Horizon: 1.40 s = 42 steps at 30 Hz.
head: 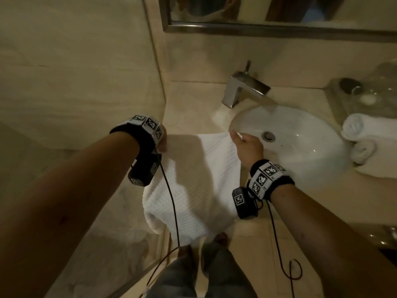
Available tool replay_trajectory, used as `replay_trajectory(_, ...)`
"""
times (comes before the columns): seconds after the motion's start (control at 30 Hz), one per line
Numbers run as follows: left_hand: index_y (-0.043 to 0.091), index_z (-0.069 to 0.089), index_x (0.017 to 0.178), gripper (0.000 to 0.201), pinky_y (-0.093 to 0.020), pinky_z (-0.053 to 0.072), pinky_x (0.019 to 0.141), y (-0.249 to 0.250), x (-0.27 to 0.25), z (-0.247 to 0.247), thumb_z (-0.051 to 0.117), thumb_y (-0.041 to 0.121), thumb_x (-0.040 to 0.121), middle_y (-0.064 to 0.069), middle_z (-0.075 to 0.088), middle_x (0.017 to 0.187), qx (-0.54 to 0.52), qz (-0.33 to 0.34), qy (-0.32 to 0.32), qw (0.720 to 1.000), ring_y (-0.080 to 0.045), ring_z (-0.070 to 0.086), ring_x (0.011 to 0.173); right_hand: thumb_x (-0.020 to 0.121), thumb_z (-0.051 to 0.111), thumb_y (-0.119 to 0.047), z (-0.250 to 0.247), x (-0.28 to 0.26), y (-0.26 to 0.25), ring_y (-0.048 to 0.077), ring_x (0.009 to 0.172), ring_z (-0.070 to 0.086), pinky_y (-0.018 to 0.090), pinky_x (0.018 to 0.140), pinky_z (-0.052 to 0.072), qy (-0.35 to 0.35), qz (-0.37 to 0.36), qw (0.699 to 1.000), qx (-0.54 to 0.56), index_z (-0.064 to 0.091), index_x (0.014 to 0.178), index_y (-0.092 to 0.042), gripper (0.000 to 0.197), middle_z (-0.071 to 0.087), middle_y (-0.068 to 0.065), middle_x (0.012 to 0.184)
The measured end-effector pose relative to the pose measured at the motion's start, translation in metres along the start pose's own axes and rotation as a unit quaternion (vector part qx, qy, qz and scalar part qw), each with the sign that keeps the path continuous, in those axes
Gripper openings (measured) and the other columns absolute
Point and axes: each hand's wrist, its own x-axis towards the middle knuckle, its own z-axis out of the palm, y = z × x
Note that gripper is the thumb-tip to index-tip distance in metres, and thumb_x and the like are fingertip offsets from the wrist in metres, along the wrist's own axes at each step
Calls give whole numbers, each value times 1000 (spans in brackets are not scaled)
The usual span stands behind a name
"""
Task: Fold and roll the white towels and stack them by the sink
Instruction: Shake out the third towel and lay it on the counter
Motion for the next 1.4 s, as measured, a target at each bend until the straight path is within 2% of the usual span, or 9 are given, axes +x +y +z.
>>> replay_trajectory(0.07, 14, 67, 110, 27, -30, 48, 71, -7, -7, 14, 68, 27, 86, -5, 62, 96, 32, 12, -51, 998, -21, 55, 80, 92, 52, -53, -3, -19, 14, 16, 86, 48, 24, 77, 32, -6, 2, 1000, -16, 50, 65, -24, 40, 53, -1, 77)
replay_trajectory(0.23, 28, 64, 101, 17, -35, 46, 97, -26, -36, 25, 67, 35, 86, 2, 59, 122, 98, 30, -39, 994, -23, 57, 105, 95, 52, -47, -20, -62, 14, 24, 74, 52, 28, 65, 31, -1, -32, 997, -67, 42, 53, -14, 53, 52, 7, 64)
replay_trajectory(0.4, 25, 60, 74, 20, -30, 48, 81, -19, -85, 41, 73, 38, 80, 1, 62, 93, 75, 0, -38, 996, -21, 56, 83, 93, 55, -43, -38, -103, 24, 26, 78, 55, 30, 70, 36, 7, -54, 997, -49, 47, 55, -11, 51, 56, 13, 73)
replay_trajectory(0.57, 35, 65, 48, 49, -31, 53, 79, -16, -69, 69, 72, 81, 33, 20, 58, 62, 85, -16, -57, 995, -12, 61, 71, 91, 60, -39, -55, -143, 55, 25, 73, 55, 28, 63, 36, 7, -44, 999, -13, 49, 53, -10, 49, 56, 8, 65)
replay_trajectory(0.67, 24, 68, 73, 17, -29, 51, 66, 5, -124, 86, 68, 36, 85, 2, 67, 86, 56, 10, -13, 998, -16, 55, 67, 90, 61, -42, -63, -158, 67, 25, 73, 55, 30, 66, 37, 14, -44, 999, -10, 55, 58, -6, 48, 59, 12, 70)
replay_trajectory(0.77, -2, 63, 114, 29, -28, 44, 60, 13, -133, 99, 60, 16, 92, -18, 64, 118, 8, -20, 33, 999, -25, 60, 90, 91, 58, -43, -69, -168, 69, 24, 68, 50, 29, 64, 33, 16, -64, 997, -29, 45, 51, -10, 54, 53, 10, 63)
replay_trajectory(1.03, 8, 54, 66, 38, -29, 49, 67, 9, -131, 94, 48, 34, 94, -11, 66, 84, -70, -48, 208, 974, -30, 64, 82, 95, 47, -49, -75, -166, 45, 25, 74, 55, 30, 67, 40, 80, -115, 989, -41, 55, 67, -17, 44, 60, 6, 74)
replay_trajectory(1.17, -3, 64, 101, 30, -36, 49, 76, 14, -126, 86, 50, 23, 95, -22, 64, 110, -86, -63, 264, 959, -38, 61, 102, 90, 56, -50, -57, -146, 38, 27, 72, 70, 40, 74, 59, 67, -61, 991, 98, 64, 85, -19, 32, 71, 12, 77)
replay_trajectory(1.4, -3, 53, 106, 19, -42, 46, 83, 9, -73, 57, 50, 8, 91, -27, 59, 112, -181, -73, 320, 927, -43, 55, 107, 95, 46, -50, -26, -77, 19, 24, 87, 67, 37, 85, 51, 90, -96, 991, 16, 71, 91, -13, 44, 73, 7, 88)
